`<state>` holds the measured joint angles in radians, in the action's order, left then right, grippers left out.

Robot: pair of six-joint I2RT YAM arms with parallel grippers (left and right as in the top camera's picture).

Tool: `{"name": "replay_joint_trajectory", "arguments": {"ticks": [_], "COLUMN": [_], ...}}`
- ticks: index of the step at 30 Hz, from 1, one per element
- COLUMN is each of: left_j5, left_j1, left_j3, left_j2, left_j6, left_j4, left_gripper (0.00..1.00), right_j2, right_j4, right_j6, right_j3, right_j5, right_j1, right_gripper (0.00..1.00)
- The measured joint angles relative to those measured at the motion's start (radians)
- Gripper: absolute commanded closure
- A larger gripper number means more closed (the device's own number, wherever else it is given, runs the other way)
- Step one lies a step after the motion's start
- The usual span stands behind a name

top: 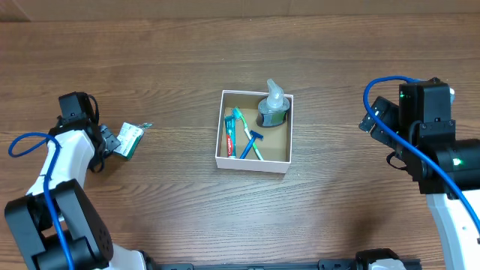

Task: Pack container
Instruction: 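Release the razor and move the left gripper over the soap package, then lower the left gripper onto the green soap package and grasp it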

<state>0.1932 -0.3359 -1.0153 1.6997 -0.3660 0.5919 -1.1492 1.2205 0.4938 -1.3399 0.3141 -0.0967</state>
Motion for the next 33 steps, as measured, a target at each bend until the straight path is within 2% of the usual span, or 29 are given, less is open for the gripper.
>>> {"name": "replay_joint_trajectory", "arguments": {"ticks": [1, 2, 6, 7, 11, 15, 20, 23, 26, 30, 33], "left_j5": [-0.01, -0.021, -0.09, -0.098, -0.115, -0.116, -0.116, -0.119, -0.125, -0.197, -0.254], "left_j1": [0.0, 0.0, 0.0, 0.0, 0.0, 0.0, 0.0, 0.0, 0.0, 0.0, 0.0], "left_j3": [0.0, 0.0, 0.0, 0.0, 0.0, 0.0, 0.01, 0.014, 0.014, 0.016, 0.016], "left_j2": [0.008, 0.013, 0.024, 0.024, 0.024, 0.024, 0.026, 0.055, 0.085, 0.102, 0.101], "left_j6": [0.011, 0.021, 0.079, 0.093, 0.108, 0.111, 0.112, 0.112, 0.112, 0.114, 0.114], "left_j4": [-0.018, -0.033, -0.09, -0.096, -0.099, -0.099, -0.129, -0.129, -0.125, -0.113, -0.113], "left_gripper": [0.74, 0.7, 0.93, 0.96, 0.95, 0.88, 0.85, 0.86, 0.96, 0.96, 0.91], "right_j2": [0.0, 0.0, 0.0, 0.0, 0.0, 0.0, 0.0, 0.0, 0.0, 0.0, 0.0], "right_j4": [0.001, 0.0, 0.0, 0.0, 0.0, 0.0, 0.0, 0.0, 0.001, 0.0, 0.0], "right_j6": [0.0, 0.0, 0.0, 0.0, 0.0, 0.0, 0.0, 0.0, 0.0, 0.0, 0.0], "right_j3": [0.0, 0.0, 0.0, 0.0, 0.0, 0.0, 0.0, 0.0, 0.0, 0.0, 0.0], "right_j5": [0.0, 0.0, 0.0, 0.0, 0.0, 0.0, 0.0, 0.0, 0.0, 0.0, 0.0], "right_j1": [0.0, 0.0, 0.0, 0.0, 0.0, 0.0, 0.0, 0.0, 0.0, 0.0, 0.0], "right_gripper": [0.0, 0.0, 0.0, 0.0, 0.0, 0.0, 0.0, 0.0, 0.0, 0.0, 0.0]}}
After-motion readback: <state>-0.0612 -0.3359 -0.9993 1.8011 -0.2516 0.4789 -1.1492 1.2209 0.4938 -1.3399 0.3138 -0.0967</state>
